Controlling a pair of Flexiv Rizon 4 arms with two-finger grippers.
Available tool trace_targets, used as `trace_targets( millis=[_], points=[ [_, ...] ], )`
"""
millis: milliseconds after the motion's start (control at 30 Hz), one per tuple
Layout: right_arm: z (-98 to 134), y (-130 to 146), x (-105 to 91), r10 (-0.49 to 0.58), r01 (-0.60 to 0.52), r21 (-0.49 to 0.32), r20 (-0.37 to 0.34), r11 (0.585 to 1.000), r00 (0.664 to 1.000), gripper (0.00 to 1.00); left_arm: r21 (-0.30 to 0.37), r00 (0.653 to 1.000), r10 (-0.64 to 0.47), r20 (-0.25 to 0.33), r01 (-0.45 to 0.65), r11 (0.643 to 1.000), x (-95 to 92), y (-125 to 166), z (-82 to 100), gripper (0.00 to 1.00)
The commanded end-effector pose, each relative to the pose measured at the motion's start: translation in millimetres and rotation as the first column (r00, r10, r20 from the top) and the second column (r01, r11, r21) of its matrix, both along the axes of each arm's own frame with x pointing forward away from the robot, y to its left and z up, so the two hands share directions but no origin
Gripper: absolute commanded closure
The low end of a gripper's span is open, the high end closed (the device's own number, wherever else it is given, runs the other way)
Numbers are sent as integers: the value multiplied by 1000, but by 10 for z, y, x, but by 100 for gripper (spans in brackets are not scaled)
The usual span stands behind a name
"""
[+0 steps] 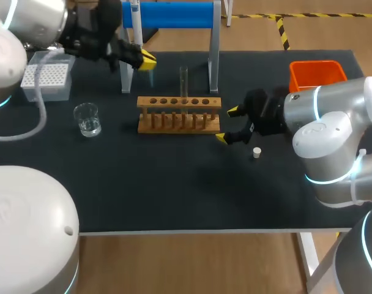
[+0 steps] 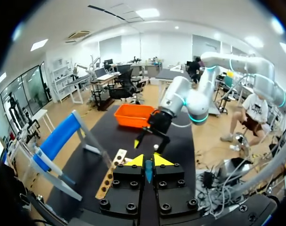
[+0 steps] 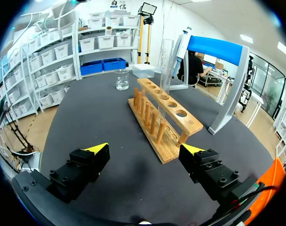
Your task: Invert the test tube, pick up the pipette, mount the tip to pipette, aspirate from beaker and dispense into the tube, eject the tip, return the pipette, and cap with the stopper.
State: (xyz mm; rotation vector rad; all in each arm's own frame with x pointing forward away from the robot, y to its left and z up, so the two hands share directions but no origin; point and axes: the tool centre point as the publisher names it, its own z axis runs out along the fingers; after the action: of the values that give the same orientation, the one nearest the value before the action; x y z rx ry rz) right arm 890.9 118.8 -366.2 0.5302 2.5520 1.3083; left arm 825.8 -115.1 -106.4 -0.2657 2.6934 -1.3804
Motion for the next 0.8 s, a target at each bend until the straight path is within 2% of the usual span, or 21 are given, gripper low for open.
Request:
trace_targets(
  millis=[33, 267, 333, 367, 400, 433, 467, 500, 533, 567, 600, 800],
  points=[
    [0, -9, -6, 1, -1, 1, 0, 1000, 1000, 0, 29, 1000, -21, -19, 22, 999, -73, -275, -21, 100],
    [0, -9, -6, 1, -1, 1, 0, 1000, 1000, 0, 28, 1000, 1, 1, -1, 1000, -104, -571, -70, 100],
    [0, -9, -6, 1, -1, 1, 0, 1000, 1000, 0, 46, 1000, 15, 11, -15, 999, -107, -639, -89, 100],
    [0, -9, -6, 1, -1, 1, 0, 1000, 1000, 0, 32, 1000, 20, 12, -20, 999, -108, -661, -96, 100],
    [0, -9, -6, 1, -1, 1, 0, 1000, 1000, 0, 33, 1000, 23, 20, -24, 999, -113, -681, -91, 100],
    [0, -9, -6, 1, -1, 1, 0, 1000, 1000, 0, 61, 999, 32, 35, -34, 998, -116, -693, -83, 100],
    [0, -9, -6, 1, -1, 1, 0, 1000, 1000, 0, 58, 998, 40, 37, -42, 997, -121, -703, -74, 100],
    [0, -9, -6, 1, -1, 1, 0, 1000, 1000, 0, 21, 998, 43, 42, -44, 999, -122, -705, -54, 100],
    [0, -9, -6, 1, -1, 1, 0, 1000, 1000, 0, 39, 997, 51, 52, -53, 998, -122, -706, -47, 100],
    [0, -9, -6, 1, -1, 1, 0, 1000, 1000, 0, 59, 997, 59, 53, -62, 996, -113, -717, -50, 100],
    [0, -9, -6, 1, -1, 1, 0, 1000, 1000, 0, 40, 998, 49, 48, -51, 998, -107, -730, -58, 100],
    [0, -9, -6, 1, -1, 1, 0, 1000, 1000, 0, 51, 997, 48, 55, -51, 997, -79, -776, -60, 100]
  ],
)
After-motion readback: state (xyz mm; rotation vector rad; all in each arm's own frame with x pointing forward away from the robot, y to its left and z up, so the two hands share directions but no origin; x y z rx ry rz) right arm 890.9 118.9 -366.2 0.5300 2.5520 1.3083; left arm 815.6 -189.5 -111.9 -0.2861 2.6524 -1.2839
